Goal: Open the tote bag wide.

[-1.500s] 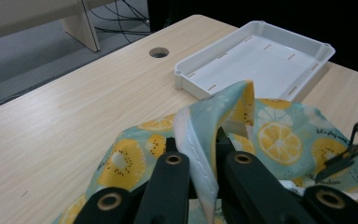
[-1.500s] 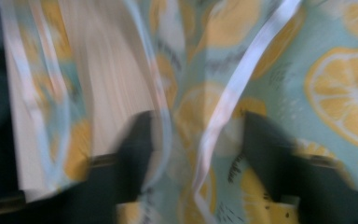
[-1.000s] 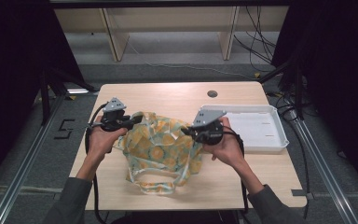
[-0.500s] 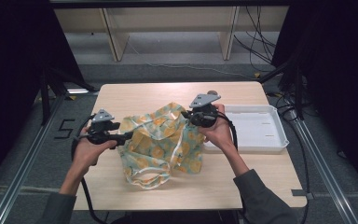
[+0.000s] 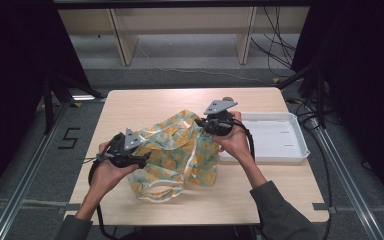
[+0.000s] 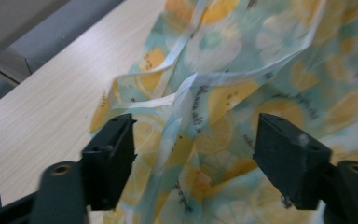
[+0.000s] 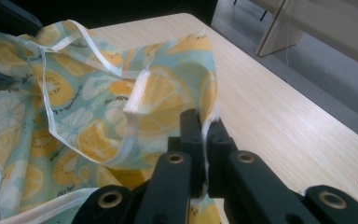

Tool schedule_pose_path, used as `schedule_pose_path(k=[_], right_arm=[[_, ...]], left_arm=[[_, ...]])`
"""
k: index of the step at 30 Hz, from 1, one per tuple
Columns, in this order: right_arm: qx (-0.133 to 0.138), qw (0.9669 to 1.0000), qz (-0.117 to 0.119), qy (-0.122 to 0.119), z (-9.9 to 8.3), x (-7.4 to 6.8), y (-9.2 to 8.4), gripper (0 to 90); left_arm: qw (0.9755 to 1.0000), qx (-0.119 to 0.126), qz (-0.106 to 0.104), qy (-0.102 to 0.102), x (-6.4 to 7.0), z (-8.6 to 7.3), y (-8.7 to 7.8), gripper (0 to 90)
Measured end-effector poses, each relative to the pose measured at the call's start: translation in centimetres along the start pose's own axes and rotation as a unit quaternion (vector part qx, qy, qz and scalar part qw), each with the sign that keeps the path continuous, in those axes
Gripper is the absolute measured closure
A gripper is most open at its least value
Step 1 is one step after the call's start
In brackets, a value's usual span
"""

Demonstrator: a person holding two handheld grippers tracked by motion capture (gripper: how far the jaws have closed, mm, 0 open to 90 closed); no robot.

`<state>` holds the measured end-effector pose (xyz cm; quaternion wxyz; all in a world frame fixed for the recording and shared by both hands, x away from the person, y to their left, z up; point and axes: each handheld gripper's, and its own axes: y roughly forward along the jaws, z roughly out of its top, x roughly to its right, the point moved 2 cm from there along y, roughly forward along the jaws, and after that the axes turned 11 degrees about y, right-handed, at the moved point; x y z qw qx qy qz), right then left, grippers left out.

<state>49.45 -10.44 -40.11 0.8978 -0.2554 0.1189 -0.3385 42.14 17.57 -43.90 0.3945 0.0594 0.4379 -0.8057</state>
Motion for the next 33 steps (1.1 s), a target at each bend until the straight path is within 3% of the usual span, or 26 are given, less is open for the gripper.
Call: schedule_pose_path(k=[2,3,5,7,10,11,13,14,15,16,18,19,21,24,25,28,30,31,33], right_arm=[[-0.001,1.0000,-0.002,-0.004,-0.1,0.2,0.0,87.5],[0.003,1.0000,-0.007,-0.005,-0.2,0.3,0.2,85.7],[-0.008,0.9997,-0.023,-0.004,-0.4,0.4,0.3,77.3],[-0.030,0.9986,-0.041,-0.010,-0.5,0.3,0.3,62.0],[-0.022,0.9942,-0.096,-0.042,0.0,-0.3,-0.9,48.9],[-0.026,0.9945,-0.093,-0.040,0.1,-0.6,-1.4,45.9],[-0.011,0.9940,-0.100,-0.044,0.4,-1.2,-2.6,45.0],[-0.008,0.9941,-0.092,-0.057,0.4,-1.8,-3.3,44.1],[-0.009,0.9940,-0.083,-0.071,0.4,-2.1,-3.7,43.8],[-0.007,0.9944,-0.070,-0.079,0.3,-2.8,-4.1,43.8],[-0.005,0.9944,-0.054,-0.091,-0.1,-3.9,-4.7,43.1],[-0.008,0.9931,-0.046,-0.107,-0.2,-4.4,-4.8,42.5],[-0.022,0.9923,-0.031,-0.118,-0.8,-5.3,-4.5,41.8],[-0.052,0.9897,-0.042,-0.127,-1.8,-5.5,-3.1,39.6],[-0.059,0.9888,-0.051,-0.127,-2.1,-5.4,-2.5,39.1],[-0.076,0.9851,-0.091,-0.124,-2.7,-4.2,-0.5,39.6],[-0.085,0.9835,-0.107,-0.118,-2.7,-3.7,0.3,54.9],[-0.085,0.9827,-0.109,-0.124,-2.7,-3.3,0.7,62.4],[-0.089,0.9810,-0.118,-0.126,-2.6,-2.6,1.5,78.7]], left_arm=[[0.9997,0.008,-0.023,0.007,0.2,0.4,0.7,59.2],[0.9994,0.016,-0.029,0.009,0.2,0.7,0.9,65.1],[0.9990,0.026,-0.022,0.031,0.0,1.6,0.9,80.4],[0.9988,0.039,-0.013,0.028,-0.8,2.4,0.7,88.7],[0.9981,0.057,-0.010,0.019,-1.9,3.7,0.1,89.6],[0.9981,0.057,-0.008,0.023,-2.4,4.0,-0.2,89.6],[0.9970,0.077,-0.009,0.003,-3.4,4.8,-0.7,89.6],[0.9964,0.084,-0.010,-0.008,-3.7,5.1,-0.8,89.6],[0.9964,0.084,-0.015,-0.005,-4.3,5.3,-1.0,89.6],[0.9954,0.092,-0.016,-0.021,-4.6,5.6,-1.0,89.6],[0.9948,0.095,-0.015,-0.033,-5.3,6.1,-1.0,89.6],[0.9947,0.095,-0.014,-0.037,-5.6,6.3,-0.9,89.6],[0.9932,0.104,-0.012,-0.053,-6.1,6.7,-0.5,89.6],[0.9921,0.105,-0.008,-0.069,-6.8,6.8,0.1,89.6],[0.9905,0.111,-0.007,-0.081,-6.9,6.8,0.4,89.6],[0.9861,0.132,-0.018,-0.099,-7.3,6.4,0.9,89.5],[0.9877,0.124,-0.013,-0.094,-7.6,5.8,1.1,89.5],[0.9867,0.124,-0.012,-0.105,-7.6,5.4,1.3,89.5],[0.9875,0.119,-0.011,-0.102,-7.8,4.6,1.6,89.4]])
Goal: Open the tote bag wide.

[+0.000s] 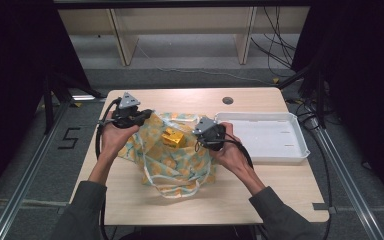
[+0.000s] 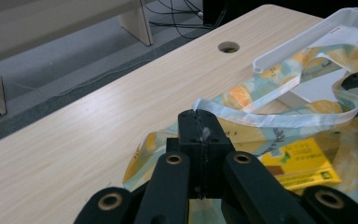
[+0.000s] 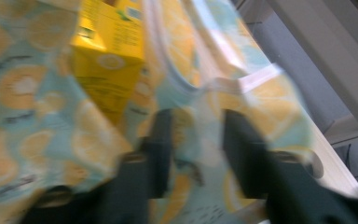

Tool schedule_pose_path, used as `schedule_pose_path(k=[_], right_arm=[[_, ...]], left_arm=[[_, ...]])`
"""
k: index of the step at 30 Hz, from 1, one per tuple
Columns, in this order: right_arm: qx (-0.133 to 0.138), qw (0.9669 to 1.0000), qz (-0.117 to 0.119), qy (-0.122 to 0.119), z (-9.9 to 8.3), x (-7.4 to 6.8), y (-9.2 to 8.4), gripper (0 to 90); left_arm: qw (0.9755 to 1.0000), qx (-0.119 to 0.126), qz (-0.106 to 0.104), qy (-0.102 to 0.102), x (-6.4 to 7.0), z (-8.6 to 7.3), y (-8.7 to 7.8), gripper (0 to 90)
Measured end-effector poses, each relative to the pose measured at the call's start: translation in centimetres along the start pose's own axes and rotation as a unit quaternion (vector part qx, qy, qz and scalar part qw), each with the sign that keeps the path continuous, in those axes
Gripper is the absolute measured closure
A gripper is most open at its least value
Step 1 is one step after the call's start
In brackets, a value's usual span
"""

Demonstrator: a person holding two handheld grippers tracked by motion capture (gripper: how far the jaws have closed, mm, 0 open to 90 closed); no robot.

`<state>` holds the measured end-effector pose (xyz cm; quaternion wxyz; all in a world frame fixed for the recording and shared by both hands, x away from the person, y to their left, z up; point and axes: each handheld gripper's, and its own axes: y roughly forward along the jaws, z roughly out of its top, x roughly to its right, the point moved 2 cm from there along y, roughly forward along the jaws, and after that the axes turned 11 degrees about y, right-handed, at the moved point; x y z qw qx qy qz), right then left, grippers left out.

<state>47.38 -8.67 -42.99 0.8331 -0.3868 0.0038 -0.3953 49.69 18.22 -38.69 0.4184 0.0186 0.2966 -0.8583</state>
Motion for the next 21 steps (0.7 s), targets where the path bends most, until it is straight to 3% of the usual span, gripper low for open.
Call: schedule_pose_path(k=[2,4,8,10,11,15,19,21], right_arm=[[0.002,1.0000,-0.009,0.000,0.2,0.6,0.8,87.4],[0.012,0.9998,-0.014,-0.006,0.5,1.2,1.5,90.0],[0.026,0.9995,-0.020,0.000,1.0,1.7,2.3,90.0],[0.024,0.9996,-0.015,0.007,1.0,1.7,2.4,90.0],[0.024,0.9996,-0.012,0.005,1.0,1.8,2.5,89.8],[0.032,0.9992,-0.002,0.024,0.9,1.8,2.2,74.4],[0.032,0.9981,0.033,0.042,0.9,1.4,0.7,58.5],[0.033,0.9984,0.033,0.033,0.7,1.4,-0.1,56.7]], left_arm=[[0.9999,-0.004,0.004,-0.013,-0.2,-0.9,0.1,89.4],[0.9998,-0.006,0.005,-0.020,-0.6,-1.8,0.3,89.4],[0.9969,0.005,-0.006,-0.078,-1.0,-3.7,1.0,89.4],[0.9968,-0.008,-0.004,-0.080,-1.2,-4.7,1.4,89.4],[0.9959,-0.005,-0.006,-0.091,-1.2,-5.1,1.8,89.4],[0.9945,-0.025,-0.009,-0.102,-1.3,-6.7,2.6,89.3],[0.9923,-0.048,-0.013,-0.113,-1.1,-7.9,3.0,89.2],[0.9917,-0.048,-0.012,-0.119,-1.1,-8.2,3.0,89.2]])
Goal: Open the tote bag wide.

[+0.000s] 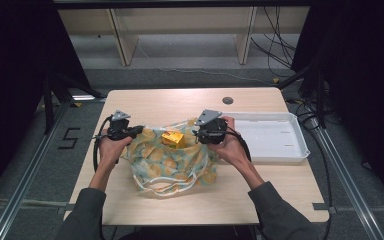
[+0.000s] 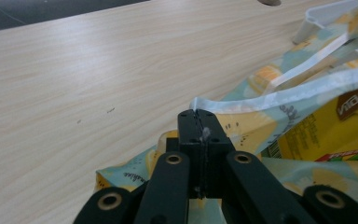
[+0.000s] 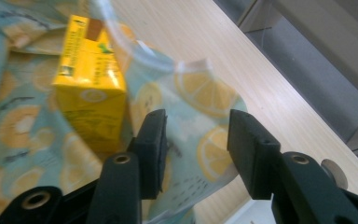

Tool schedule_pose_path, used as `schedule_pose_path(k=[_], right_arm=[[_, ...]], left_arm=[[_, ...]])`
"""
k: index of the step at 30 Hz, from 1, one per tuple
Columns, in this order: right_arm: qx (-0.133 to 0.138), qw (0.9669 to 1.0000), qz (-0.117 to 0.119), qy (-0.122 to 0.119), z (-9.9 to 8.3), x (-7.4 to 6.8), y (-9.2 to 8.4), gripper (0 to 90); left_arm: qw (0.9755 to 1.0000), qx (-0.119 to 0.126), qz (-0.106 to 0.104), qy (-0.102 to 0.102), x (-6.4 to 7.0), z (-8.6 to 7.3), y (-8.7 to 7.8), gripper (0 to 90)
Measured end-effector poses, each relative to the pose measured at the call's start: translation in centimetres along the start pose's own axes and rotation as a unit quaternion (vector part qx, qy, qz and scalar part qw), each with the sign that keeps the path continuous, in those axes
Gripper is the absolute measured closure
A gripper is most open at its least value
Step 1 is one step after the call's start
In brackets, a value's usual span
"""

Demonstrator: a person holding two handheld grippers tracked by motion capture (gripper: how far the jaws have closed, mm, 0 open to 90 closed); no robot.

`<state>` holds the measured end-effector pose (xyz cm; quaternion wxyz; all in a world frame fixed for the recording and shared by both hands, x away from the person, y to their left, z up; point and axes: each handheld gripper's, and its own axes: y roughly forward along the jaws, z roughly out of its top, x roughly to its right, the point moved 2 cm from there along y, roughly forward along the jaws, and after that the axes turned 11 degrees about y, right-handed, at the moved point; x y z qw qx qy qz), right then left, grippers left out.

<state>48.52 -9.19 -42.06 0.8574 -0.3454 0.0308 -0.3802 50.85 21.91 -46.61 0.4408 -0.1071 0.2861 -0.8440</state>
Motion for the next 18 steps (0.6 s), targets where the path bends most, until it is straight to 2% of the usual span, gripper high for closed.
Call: schedule_pose_path(k=[1,3,5,8,10,13,16,18], right_arm=[[0.006,0.9999,0.001,-0.010,-0.1,-0.1,-0.3,55.7],[-0.016,0.9997,0.019,-0.006,-0.5,-0.8,-0.9,54.0],[-0.023,0.9995,0.018,-0.013,-1.0,-1.1,-0.8,57.7],[-0.037,0.9989,0.011,-0.024,-1.3,-1.0,-0.2,80.5],[-0.037,0.9991,0.002,-0.023,-1.3,-0.8,0.3,86.5],[-0.027,0.9995,-0.015,-0.005,-1.0,0.1,1.3,88.8],[-0.039,0.9991,-0.016,0.004,-1.3,0.4,2.5,88.8],[-0.060,0.9981,-0.013,0.004,-1.8,0.0,3.2,88.5]], left_arm=[[1.0000,0.002,-0.001,-0.006,0.0,-0.1,0.0,89.2],[1.0000,0.000,-0.001,-0.001,-0.1,-0.2,0.0,89.1],[1.0000,0.001,0.000,-0.004,0.0,-0.1,0.0,89.1],[1.0000,0.001,-0.002,-0.007,0.0,0.0,0.0,89.0],[1.0000,0.001,0.000,-0.001,0.1,-0.1,0.2,89.1],[1.0000,-0.004,0.001,-0.003,0.0,-0.3,0.4,89.1],[0.9999,-0.013,0.001,0.010,0.4,-0.6,0.6,89.1],[0.9996,-0.022,0.001,0.018,0.6,-0.9,0.7,89.1]])
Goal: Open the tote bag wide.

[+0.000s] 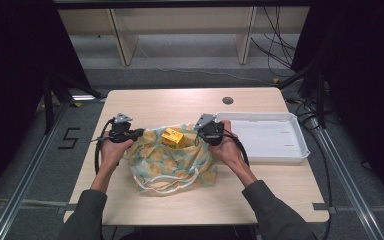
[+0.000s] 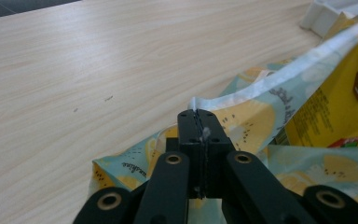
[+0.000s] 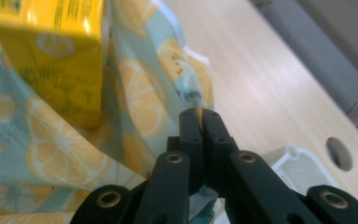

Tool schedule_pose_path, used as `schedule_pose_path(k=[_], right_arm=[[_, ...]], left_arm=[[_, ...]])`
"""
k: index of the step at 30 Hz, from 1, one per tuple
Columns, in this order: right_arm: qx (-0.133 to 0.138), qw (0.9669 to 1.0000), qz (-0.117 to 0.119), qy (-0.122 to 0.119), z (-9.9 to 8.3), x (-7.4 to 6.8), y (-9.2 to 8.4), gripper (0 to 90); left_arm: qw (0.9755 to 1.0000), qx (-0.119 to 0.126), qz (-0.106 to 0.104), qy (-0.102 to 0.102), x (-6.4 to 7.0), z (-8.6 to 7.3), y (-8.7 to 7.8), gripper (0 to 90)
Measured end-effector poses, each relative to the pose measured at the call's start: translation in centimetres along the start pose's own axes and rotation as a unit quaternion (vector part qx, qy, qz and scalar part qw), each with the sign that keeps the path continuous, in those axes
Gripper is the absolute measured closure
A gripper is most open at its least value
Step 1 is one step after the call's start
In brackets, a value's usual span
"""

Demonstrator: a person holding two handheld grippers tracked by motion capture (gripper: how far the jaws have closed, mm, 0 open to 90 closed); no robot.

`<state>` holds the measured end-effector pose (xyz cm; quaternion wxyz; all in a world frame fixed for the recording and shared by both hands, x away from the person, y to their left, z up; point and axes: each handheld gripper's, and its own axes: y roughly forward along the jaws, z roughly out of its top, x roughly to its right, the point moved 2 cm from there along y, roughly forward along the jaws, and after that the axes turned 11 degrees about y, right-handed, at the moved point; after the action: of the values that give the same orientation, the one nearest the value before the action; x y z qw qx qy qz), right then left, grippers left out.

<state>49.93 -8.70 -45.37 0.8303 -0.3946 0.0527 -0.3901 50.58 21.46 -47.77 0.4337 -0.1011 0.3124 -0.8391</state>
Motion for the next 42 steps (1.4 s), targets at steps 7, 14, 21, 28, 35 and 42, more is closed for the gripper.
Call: schedule_pose_path(k=[7,14,21,28,35,42], right_arm=[[-0.032,0.9994,0.005,-0.010,-1.2,-1.1,1.2,85.3],[-0.067,0.9974,0.023,-0.009,-2.0,-2.7,2.3,73.1],[-0.047,0.9982,0.023,0.030,-1.7,-3.0,1.2,58.7],[-0.063,0.9972,0.039,0.012,-2.6,-3.0,0.4,76.6],[-0.110,0.9929,0.041,-0.019,-3.6,-4.3,1.7,83.1],[-0.111,0.9930,0.042,-0.004,-3.9,-4.3,1.8,69.7]], left_arm=[[0.9999,-0.013,0.000,0.007,0.4,-1.4,0.1,88.7],[0.9999,-0.011,0.000,0.008,1.1,-2.8,0.3,87.8],[0.9996,-0.022,-0.003,0.017,1.7,-3.2,0.0,85.8],[0.9995,-0.020,0.005,0.026,1.8,-3.3,-0.7,85.4],[0.9988,-0.035,0.007,0.034,1.6,-3.8,-0.4,85.5],[0.9976,-0.052,0.011,0.045,1.7,-4.3,-0.1,86.4]])
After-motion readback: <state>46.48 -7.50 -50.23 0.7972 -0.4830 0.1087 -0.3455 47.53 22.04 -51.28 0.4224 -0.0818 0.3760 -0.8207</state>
